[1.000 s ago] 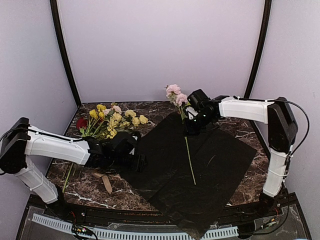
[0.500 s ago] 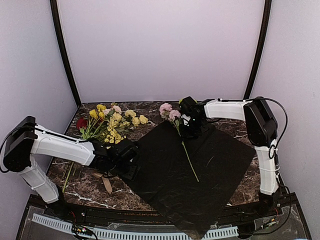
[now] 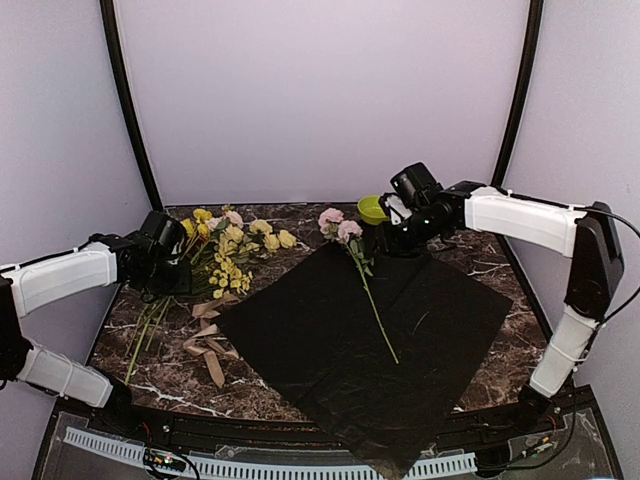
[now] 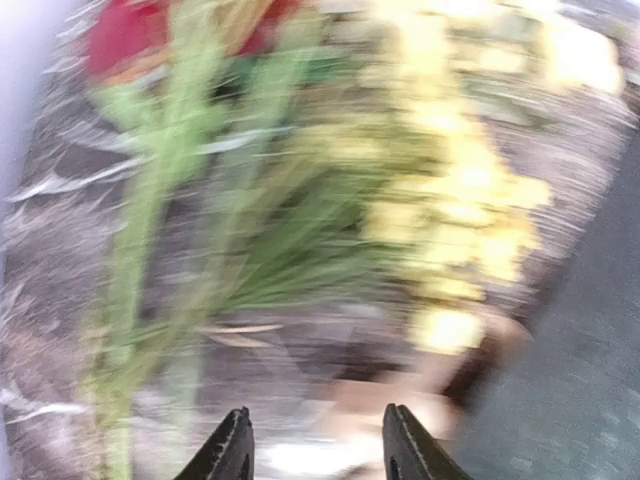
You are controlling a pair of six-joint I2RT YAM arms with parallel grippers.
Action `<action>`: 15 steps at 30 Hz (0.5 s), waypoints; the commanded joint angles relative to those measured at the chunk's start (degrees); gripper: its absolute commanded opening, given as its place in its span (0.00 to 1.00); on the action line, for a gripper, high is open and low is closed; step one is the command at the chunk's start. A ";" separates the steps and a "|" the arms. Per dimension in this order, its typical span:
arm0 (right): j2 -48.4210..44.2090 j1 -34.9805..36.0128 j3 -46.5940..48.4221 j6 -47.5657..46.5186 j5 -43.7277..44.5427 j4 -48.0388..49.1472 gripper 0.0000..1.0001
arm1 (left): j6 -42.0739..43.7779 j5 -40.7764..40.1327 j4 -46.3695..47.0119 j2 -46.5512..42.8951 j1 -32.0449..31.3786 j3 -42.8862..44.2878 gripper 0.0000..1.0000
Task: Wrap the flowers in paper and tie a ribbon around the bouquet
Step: Place the fake flower on the flattened wrapping paper, then pick up the fake flower from the corner of the board.
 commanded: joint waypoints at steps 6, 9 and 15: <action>-5.14 3.06 -8.85 -0.88 -2.73 2.23 0.41 | 6.23 0.67 -6.95 4.54 12.05 -2.62 0.58; -5.29 3.56 -9.47 -1.28 -2.43 1.63 0.41 | 6.88 0.10 -6.13 7.77 12.64 -1.85 0.56; -6.43 4.14 -11.45 -1.45 -2.81 2.15 0.42 | 7.38 -3.46 -6.16 11.41 13.08 -0.15 0.47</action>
